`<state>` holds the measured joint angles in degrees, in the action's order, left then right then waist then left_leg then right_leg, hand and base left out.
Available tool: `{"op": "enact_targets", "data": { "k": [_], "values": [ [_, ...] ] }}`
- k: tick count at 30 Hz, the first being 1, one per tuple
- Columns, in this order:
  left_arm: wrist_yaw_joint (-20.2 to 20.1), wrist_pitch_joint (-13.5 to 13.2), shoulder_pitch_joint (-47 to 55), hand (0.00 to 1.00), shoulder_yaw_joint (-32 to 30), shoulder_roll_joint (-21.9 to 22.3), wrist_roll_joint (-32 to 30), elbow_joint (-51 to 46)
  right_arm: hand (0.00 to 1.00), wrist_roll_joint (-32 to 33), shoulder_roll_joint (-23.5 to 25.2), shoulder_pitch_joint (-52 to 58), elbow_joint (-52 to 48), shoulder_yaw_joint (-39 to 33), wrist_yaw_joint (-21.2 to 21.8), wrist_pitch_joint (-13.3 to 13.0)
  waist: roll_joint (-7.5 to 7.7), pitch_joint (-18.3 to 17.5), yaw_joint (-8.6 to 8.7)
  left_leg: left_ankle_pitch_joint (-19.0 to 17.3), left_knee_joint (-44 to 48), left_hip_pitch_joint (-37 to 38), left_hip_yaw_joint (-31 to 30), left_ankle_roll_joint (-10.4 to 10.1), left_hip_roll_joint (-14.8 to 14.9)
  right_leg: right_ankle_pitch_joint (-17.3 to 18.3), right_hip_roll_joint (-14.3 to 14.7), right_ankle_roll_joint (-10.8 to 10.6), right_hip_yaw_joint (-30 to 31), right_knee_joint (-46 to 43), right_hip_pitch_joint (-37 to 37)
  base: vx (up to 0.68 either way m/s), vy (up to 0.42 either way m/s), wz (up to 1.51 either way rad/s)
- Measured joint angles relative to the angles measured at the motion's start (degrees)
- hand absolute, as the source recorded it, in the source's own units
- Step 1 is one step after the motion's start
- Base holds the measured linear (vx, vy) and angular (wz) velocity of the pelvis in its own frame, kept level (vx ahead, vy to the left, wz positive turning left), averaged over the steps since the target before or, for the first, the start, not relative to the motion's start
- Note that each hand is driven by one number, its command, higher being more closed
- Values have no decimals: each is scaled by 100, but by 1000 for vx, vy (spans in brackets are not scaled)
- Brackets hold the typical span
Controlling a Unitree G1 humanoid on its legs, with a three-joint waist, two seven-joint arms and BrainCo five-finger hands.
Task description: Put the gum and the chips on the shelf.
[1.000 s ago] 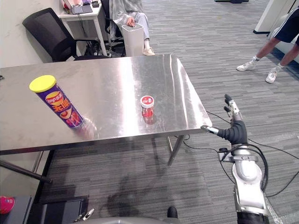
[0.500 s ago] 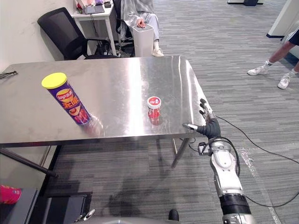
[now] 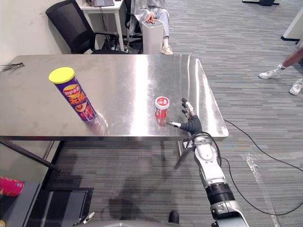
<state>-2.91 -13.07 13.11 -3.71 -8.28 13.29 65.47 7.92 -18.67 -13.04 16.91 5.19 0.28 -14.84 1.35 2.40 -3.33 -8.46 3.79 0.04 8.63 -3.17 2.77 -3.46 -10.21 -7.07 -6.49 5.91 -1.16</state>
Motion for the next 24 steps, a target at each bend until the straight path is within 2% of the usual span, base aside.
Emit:
{"op": "enact_targets", "data": {
  "k": [3,13,24],
  "values": [
    [20,3,-1,0,-5,2,-1,-8,0,9,184,-261,185,16,-9,4,3,39,-5,46,-74,2,-21,1,-10,0,-1,0,-24,2,-17,2,-14,4],
    [32,83,-3,0,-40,8,0,-63,0,127,214,-538,448,192,-108,87,21,141,-158,66,-73,-43,-164,4,-10,0,-3,1,-180,4,27,-1,-11,7],
    [51,111,-2,0,-66,8,-1,-65,0,154,413,-857,653,188,-265,97,29,251,-180,157,-180,-82,-166,0,-21,-7,-6,10,-189,4,-59,-10,-7,0]
  ]
}}
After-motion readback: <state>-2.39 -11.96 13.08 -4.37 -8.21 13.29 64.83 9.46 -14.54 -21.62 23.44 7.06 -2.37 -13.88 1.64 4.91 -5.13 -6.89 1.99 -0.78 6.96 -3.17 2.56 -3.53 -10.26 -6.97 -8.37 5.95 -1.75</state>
